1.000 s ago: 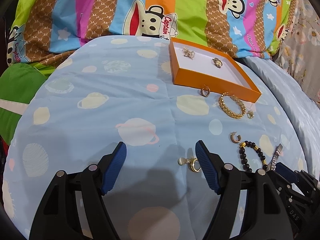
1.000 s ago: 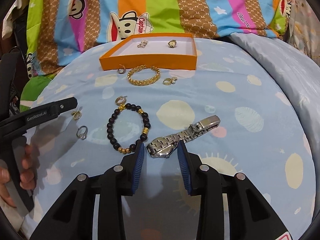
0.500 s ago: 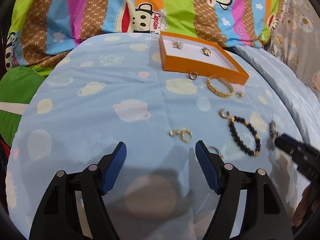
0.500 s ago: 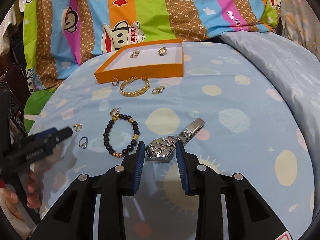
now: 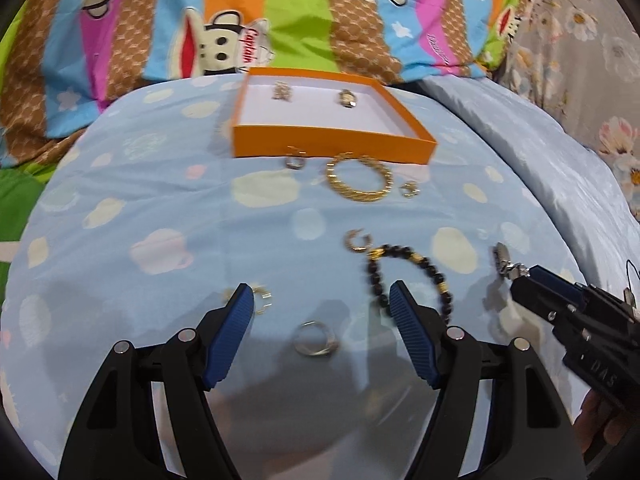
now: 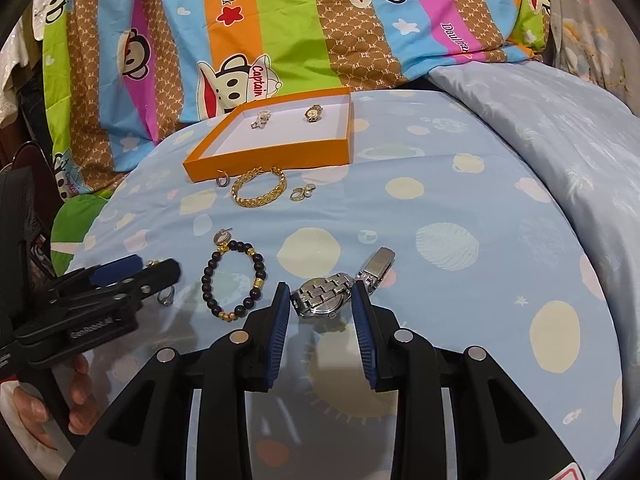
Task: Organize jewelry
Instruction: 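Grasp the black bead bracelet with the left tool while the right tool lifts the silver watch, then lower the bead bracelet and silver watch into the orange box and open both tools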
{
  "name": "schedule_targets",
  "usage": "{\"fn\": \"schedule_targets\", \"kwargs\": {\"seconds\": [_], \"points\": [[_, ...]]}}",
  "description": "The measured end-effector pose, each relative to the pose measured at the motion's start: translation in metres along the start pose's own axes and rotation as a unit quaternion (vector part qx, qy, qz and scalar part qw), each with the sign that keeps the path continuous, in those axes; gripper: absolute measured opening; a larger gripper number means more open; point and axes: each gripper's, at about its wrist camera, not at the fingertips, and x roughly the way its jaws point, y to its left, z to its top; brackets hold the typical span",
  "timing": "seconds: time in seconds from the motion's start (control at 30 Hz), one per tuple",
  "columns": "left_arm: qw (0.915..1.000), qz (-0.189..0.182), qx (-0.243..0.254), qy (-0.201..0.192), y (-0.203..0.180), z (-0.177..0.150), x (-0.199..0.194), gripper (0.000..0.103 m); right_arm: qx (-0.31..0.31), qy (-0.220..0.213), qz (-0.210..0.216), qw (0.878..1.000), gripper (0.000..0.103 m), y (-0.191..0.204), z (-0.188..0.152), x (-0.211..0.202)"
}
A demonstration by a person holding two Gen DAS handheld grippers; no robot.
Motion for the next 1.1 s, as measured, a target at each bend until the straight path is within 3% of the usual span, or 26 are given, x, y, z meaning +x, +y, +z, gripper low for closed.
{"fn": "schedule_targets", "kwargs": {"seconds": [0.03,0.17,0.23,0.3,0.43,0.77,0.97,1.1], "points": [[1.0,-0.005,0.0,0.004,-0.004,0.003,0.004,0.068,0.0,0.0,0.0,1.0,0.03,0.0,0.0,0.0],[0.9994,-0.011,0.006,0.031,-0.017,0.008,0.024,0.05,0.003,0.0,0.003,1.0,0.03,-0.004,-0.002,-0.001],[0.9996,0.0,0.013,0.026,-0.021,0.008,0.025,0.045,0.004,0.0,0.005,1.0,0.03,-0.005,-0.003,-0.002],[0.9995,0.006,0.021,0.025,-0.025,0.007,0.027,0.028,0.006,-0.001,0.007,1.0,0.03,-0.006,-0.003,-0.002],[0.9994,0.0,0.026,0.025,-0.026,0.005,0.026,0.007,0.006,-0.002,0.01,1.0,0.03,-0.007,-0.003,-0.002],[0.999,-0.036,0.027,-0.004,-0.028,0.018,-0.008,0.007,0.01,-0.02,0.041,0.999,0.03,-0.009,0.017,-0.021],[0.9968,-0.058,0.018,-0.052,-0.013,0.069,-0.042,0.007,0.002,-0.041,0.08,0.996,0.03,-0.006,0.06,-0.026],[0.9954,-0.059,0.016,-0.074,-0.001,0.107,-0.046,0.007,-0.007,-0.049,0.106,0.993,0.025,-0.001,0.102,-0.02]]}}
